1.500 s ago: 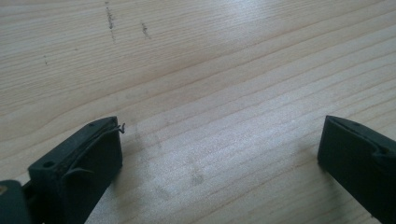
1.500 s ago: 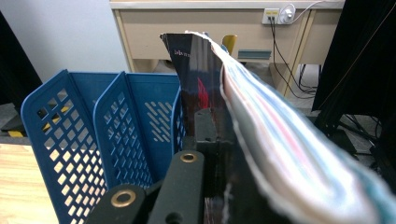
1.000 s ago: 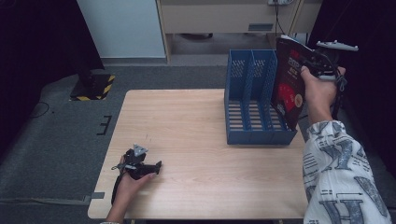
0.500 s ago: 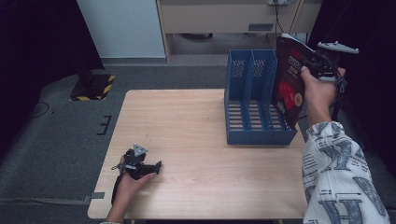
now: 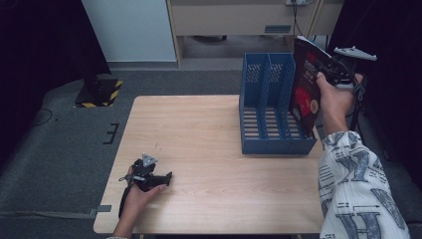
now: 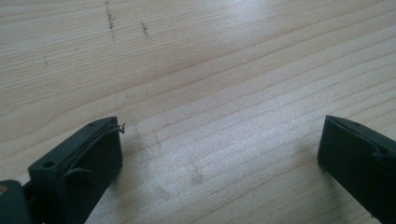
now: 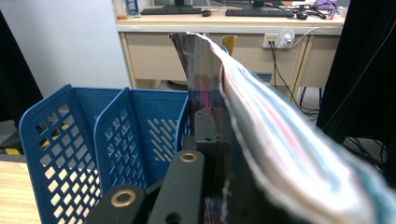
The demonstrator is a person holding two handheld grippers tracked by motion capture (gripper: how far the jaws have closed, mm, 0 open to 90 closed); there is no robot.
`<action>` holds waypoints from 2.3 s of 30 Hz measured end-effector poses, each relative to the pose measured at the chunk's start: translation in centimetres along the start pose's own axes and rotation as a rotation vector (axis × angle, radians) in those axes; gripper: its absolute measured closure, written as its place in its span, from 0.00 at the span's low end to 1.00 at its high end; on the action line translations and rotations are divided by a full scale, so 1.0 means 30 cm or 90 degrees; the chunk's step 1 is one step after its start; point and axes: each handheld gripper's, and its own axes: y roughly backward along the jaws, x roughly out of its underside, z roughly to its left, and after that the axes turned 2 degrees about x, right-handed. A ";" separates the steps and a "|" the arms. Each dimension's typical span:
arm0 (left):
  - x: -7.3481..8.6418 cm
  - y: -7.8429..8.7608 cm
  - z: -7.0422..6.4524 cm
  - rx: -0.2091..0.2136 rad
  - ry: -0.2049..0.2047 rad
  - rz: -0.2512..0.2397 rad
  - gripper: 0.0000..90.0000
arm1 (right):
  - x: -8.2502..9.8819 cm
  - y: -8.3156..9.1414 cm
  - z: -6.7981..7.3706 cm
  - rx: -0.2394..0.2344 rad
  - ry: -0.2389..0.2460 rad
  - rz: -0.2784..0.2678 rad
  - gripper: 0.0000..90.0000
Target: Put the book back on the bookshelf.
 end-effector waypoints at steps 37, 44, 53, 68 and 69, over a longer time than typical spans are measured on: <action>0.000 -0.001 0.000 0.000 0.001 0.000 0.00 | 0.070 -0.055 -0.004 -0.007 -0.010 -0.013 0.97; 0.000 -0.001 0.000 0.000 0.001 0.000 0.00 | 0.114 -0.075 -0.003 -0.012 -0.014 -0.007 0.97; -0.001 -0.001 0.000 0.001 -0.002 0.002 0.00 | 0.147 -0.079 -0.004 -0.013 -0.008 -0.004 0.97; -0.001 -0.001 0.000 0.001 -0.002 0.002 0.00 | 0.187 -0.084 0.000 -0.026 0.000 0.012 0.96; -0.001 -0.001 0.000 0.001 -0.002 0.002 0.00 | 0.190 -0.083 0.001 -0.026 0.006 0.014 0.96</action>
